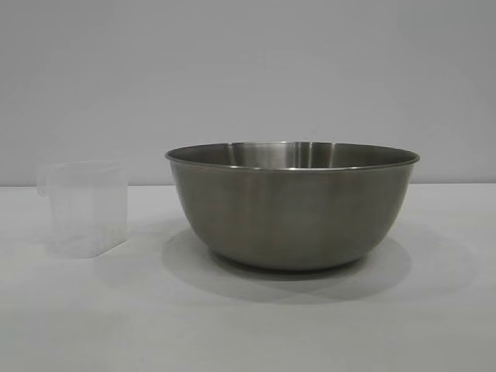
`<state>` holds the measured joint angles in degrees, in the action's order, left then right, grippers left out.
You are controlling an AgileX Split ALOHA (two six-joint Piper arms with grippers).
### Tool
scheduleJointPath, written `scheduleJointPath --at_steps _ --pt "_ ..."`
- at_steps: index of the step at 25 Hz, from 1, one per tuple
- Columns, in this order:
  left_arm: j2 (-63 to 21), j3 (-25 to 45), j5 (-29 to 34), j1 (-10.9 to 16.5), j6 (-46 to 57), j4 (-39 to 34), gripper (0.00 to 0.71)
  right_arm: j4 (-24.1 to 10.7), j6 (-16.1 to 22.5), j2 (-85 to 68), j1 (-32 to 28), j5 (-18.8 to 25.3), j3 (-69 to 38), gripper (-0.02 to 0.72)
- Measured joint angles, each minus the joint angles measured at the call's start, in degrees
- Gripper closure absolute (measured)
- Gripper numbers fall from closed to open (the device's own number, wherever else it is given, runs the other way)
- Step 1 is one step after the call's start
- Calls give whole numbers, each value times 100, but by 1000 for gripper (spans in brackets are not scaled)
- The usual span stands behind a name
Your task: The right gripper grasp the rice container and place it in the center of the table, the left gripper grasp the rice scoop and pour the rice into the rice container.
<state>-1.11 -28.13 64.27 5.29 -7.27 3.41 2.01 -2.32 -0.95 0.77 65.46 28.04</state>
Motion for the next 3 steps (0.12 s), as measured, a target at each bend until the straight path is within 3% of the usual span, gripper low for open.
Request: scheduleJointPath --at_steps 3 --pt "0 0 0 0 0 0 481 0 0 0 0 0 0 381"
